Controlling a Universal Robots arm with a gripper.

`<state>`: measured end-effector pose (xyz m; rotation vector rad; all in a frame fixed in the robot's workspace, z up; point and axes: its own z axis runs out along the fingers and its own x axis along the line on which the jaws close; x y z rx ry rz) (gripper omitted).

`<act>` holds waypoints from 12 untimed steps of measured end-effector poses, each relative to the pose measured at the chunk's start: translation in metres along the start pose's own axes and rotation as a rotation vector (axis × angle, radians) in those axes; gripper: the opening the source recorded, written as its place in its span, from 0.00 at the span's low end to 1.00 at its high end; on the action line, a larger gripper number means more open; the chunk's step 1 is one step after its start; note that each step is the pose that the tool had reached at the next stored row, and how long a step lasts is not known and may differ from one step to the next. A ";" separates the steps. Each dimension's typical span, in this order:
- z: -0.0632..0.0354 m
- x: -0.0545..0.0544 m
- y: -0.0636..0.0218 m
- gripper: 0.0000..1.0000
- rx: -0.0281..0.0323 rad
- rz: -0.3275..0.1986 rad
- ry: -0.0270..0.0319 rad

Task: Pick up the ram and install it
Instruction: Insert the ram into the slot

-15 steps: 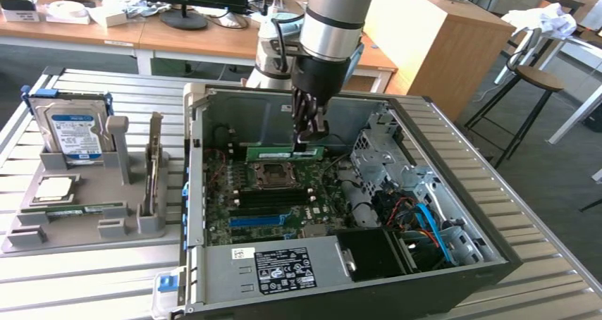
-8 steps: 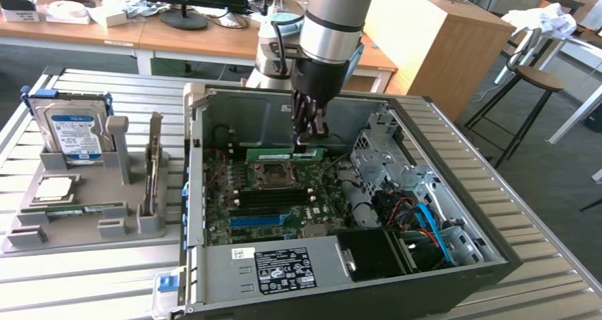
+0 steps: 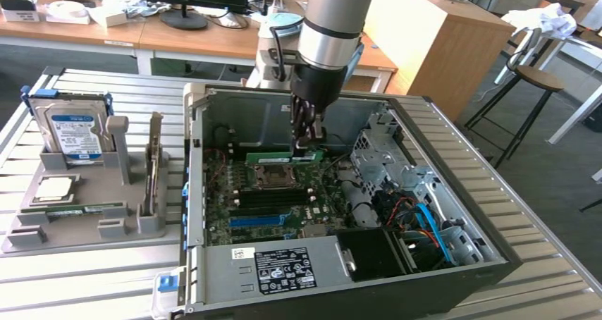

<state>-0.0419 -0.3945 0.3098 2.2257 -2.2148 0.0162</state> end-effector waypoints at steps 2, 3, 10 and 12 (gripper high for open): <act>0.0023 0.000 0.0000 0.11 0.0006 0.000 -0.0001; 0.0033 0.000 0.0000 0.11 0.0008 0.000 0.0000; 0.0067 0.000 0.0001 0.11 0.0014 0.000 0.0003; 0.0069 0.000 0.0001 0.11 0.0016 0.000 0.0000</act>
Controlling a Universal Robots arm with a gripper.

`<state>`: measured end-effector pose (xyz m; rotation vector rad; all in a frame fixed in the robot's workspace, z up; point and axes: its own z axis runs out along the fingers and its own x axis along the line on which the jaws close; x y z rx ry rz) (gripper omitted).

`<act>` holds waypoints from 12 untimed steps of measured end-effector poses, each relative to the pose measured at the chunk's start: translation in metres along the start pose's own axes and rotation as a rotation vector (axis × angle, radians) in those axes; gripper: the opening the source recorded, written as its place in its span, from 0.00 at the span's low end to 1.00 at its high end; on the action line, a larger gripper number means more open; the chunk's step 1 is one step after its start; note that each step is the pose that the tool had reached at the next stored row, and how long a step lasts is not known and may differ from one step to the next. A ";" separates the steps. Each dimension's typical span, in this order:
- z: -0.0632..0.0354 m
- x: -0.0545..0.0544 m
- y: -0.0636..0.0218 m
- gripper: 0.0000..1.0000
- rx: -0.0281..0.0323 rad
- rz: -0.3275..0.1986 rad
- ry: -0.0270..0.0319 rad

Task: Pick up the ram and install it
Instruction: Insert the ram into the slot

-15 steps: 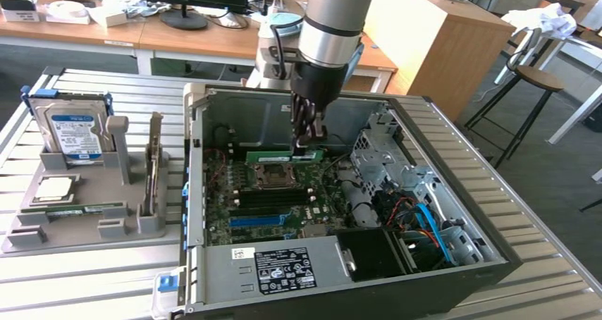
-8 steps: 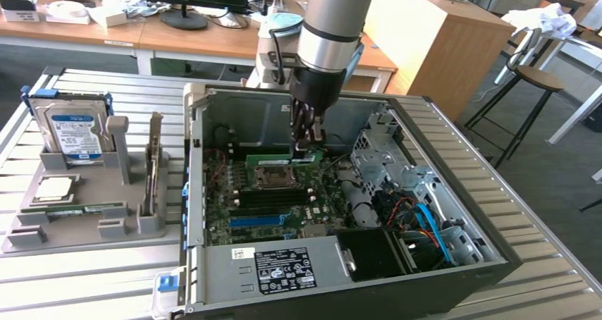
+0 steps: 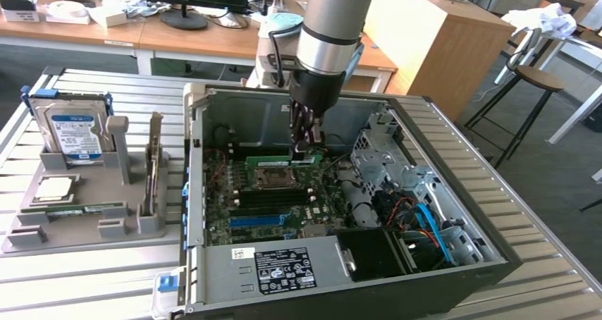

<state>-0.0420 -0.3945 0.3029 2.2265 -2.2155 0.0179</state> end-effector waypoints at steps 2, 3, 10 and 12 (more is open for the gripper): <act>0.0000 0.000 0.0000 0.11 0.0000 0.000 0.0000; 0.0001 0.000 0.0000 0.11 0.0000 0.001 0.0000; 0.0005 0.000 0.0000 0.11 -0.0002 0.022 0.0001; 0.0004 0.000 0.0000 0.11 -0.0003 0.029 0.0003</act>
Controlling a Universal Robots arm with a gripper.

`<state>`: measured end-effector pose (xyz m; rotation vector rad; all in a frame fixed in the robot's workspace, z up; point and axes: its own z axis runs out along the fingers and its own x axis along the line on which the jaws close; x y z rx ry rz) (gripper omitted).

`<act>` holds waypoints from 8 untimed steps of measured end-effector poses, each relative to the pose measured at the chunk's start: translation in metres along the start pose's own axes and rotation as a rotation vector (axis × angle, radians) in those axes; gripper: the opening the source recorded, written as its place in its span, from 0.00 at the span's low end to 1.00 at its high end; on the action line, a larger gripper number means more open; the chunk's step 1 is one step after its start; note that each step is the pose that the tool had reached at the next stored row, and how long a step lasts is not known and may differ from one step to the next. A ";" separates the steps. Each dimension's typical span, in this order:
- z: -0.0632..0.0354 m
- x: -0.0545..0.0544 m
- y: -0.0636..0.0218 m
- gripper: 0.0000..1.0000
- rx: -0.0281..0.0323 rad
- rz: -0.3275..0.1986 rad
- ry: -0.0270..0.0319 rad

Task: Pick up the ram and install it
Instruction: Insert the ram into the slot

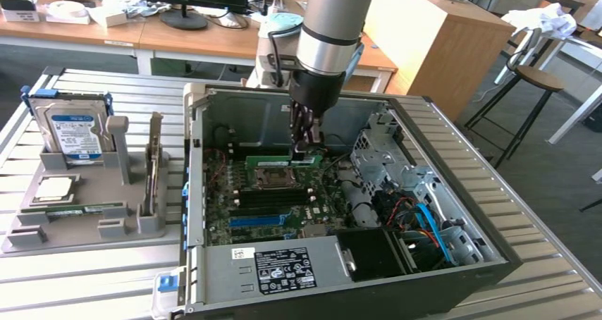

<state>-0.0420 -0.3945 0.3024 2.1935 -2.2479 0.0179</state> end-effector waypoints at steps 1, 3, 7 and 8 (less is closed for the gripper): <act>0.0000 0.000 0.0000 0.11 0.0001 0.002 0.0000; 0.0000 0.000 0.0000 0.11 0.0000 0.004 0.0000; 0.0000 0.000 0.0000 0.11 0.0001 0.004 0.0000; 0.0001 0.000 0.0000 0.11 0.0001 0.004 -0.0001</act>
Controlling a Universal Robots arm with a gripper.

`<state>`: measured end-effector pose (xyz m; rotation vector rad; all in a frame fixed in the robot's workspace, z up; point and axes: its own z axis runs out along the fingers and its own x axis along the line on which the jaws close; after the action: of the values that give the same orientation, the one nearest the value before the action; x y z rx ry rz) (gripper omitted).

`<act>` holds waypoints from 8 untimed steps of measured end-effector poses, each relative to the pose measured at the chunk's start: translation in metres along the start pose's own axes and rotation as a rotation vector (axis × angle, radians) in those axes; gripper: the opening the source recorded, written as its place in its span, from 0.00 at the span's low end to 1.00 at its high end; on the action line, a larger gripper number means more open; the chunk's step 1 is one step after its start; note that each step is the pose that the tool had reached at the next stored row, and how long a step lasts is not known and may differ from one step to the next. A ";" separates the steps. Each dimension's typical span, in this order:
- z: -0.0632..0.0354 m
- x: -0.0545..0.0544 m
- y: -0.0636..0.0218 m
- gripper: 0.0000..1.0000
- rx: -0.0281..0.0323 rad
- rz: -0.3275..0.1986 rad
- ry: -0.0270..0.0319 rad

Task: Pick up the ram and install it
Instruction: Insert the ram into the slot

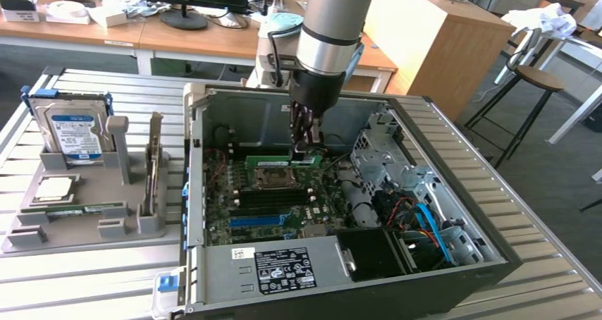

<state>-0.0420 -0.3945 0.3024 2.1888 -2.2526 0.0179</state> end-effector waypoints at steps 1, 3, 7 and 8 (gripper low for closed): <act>0.0001 0.000 0.0000 0.11 0.0001 0.000 -0.0002; 0.0001 0.001 0.0000 0.11 0.0000 0.000 -0.0001; 0.0000 0.003 -0.0001 0.11 0.0000 0.000 0.0001; 0.0000 0.003 -0.0001 0.11 0.0000 0.000 0.0001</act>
<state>-0.0420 -0.3976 0.3024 2.1882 -2.2531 0.0180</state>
